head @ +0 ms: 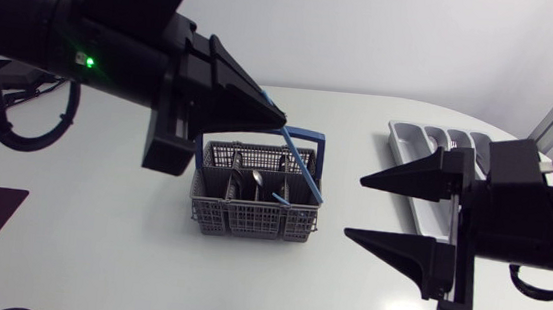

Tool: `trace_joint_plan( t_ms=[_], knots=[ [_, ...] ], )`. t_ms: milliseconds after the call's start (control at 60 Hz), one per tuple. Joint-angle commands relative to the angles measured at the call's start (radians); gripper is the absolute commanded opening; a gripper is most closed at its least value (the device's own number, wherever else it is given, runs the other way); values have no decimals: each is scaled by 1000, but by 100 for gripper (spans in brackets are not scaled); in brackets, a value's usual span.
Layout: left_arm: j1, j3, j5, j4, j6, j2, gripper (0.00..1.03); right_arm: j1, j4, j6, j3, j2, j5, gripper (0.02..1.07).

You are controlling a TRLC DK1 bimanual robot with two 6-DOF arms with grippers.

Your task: Sort the cutlery from the basket into the organizer compartments.

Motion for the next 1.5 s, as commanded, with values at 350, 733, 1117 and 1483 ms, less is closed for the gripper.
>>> trace_joint_plan(
  t_ms=[350,733,1117,1483],
  knots=[
    [-30,12,167,23,-64,153,4,73,57,77,63,145,-2,70],
    [-24,14,186,56,-71,169,4,93,32,79,85,214,-16,9],
    [-1,27,184,79,-76,172,37,90,-26,77,71,189,-19,8],
    [133,66,87,194,-146,132,97,1,-121,8,40,137,-20,8]
  ],
)
